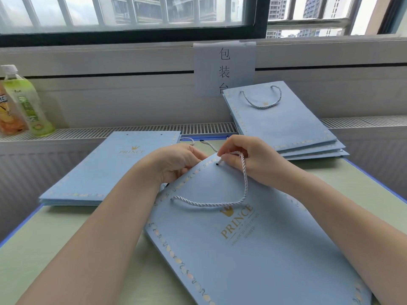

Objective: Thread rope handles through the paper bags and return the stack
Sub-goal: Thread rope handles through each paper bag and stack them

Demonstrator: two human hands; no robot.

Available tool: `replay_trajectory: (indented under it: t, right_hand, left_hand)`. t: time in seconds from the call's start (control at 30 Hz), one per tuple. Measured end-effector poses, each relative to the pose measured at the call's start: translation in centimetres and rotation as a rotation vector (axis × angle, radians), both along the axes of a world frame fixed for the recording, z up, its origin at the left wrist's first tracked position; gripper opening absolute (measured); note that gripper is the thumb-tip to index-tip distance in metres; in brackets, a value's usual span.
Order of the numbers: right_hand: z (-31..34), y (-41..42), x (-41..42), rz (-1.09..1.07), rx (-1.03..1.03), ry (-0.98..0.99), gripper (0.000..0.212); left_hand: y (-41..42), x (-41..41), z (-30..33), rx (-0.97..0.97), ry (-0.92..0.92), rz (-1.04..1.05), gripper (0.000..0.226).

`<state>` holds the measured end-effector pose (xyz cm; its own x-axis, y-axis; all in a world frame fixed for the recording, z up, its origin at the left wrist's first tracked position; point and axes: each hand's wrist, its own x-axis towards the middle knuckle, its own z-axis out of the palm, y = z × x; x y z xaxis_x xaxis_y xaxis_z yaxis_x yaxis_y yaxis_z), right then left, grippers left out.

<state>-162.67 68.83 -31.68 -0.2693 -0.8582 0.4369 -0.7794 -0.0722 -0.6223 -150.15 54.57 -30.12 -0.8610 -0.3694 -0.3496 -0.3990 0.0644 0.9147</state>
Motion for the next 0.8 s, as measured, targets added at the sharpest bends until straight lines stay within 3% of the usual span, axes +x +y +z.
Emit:
replay_trajectory:
  t: [0.13,0.23,0.37,0.5,0.67,0.73,0.8]
  right_hand:
    - [-0.2,0.1,-0.1,-0.029,0.056,0.003,0.01]
    - [0.1,0.2,-0.2,-0.048,0.037,0.001,0.014]
    - [1.1,0.4,0.0,-0.056,-0.167,-0.172,0.02]
    - [2.1,0.9,-0.1,-0.051,-0.354,-0.324,0.024]
    - [2.3,1.5,-0.5,-0.1,-0.267,-0.244,0.047]
    - [2.4,1.4,-0.6,-0.219,-0.261,-0.199,0.044]
    - [2.7,1.4,-1.0,-0.307,-0.144,-0.127,0.024]
  left_hand:
    - [0.3,-0.3,-0.3,-0.24,-0.037,0.075,0.023]
    - [0.5,-0.6,-0.4,-0.316,-0.031,0.103,0.018]
    - [0.1,-0.3,-0.3,-0.418,-0.045,0.028,0.034]
    - [0.3,-0.1,-0.2,-0.467,-0.017,0.002,0.03]
    - [0.2,-0.2,0.3,-0.579,0.145,0.122,0.024]
    - [0.0,0.0,0.7,-0.759,0.184,0.165,0.026]
    - [-0.2,0.2,1.0,-0.983,0.221,0.265,0.027]
